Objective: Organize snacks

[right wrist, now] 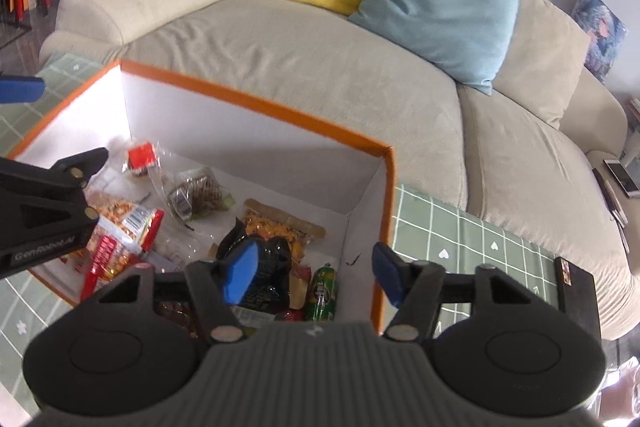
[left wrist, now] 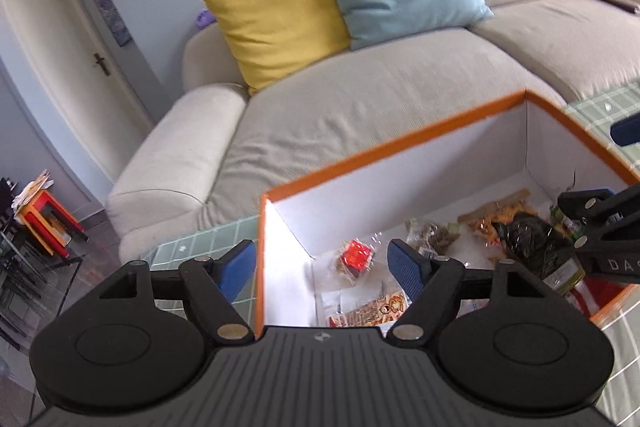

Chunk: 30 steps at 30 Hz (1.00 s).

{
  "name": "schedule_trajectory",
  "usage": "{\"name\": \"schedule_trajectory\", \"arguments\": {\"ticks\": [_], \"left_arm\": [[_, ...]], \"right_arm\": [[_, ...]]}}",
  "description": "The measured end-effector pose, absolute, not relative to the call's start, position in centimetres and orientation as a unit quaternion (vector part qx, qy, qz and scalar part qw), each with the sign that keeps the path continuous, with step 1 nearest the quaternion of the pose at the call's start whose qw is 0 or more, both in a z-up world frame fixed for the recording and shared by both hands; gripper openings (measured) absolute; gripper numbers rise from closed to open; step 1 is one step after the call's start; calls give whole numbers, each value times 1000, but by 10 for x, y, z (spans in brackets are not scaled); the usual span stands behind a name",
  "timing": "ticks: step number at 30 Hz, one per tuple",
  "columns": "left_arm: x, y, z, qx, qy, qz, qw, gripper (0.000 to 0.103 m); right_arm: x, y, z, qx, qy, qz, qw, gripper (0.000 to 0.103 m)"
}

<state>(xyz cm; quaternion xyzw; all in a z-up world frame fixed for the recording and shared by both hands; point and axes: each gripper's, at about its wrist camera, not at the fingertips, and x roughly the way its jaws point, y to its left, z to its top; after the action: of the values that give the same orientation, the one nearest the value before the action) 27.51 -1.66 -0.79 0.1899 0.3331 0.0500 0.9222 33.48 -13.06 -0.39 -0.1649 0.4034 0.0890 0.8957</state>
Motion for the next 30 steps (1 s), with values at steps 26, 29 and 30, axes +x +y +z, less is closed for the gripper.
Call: {"name": "schedule_trajectory", "arguments": {"ticks": [26,29,30], "left_arm": [[119,1,98,75,198,13,977,98],[112,1,88,65,223,7,973,98],[109,0,84,67,231,8,971,98]], "right_arm": [[131,-176,131,-5,222,95,970,92],[108,-177,127,8,217,91,972,95],[102,-178,124,10,217,88,972,95]]}}
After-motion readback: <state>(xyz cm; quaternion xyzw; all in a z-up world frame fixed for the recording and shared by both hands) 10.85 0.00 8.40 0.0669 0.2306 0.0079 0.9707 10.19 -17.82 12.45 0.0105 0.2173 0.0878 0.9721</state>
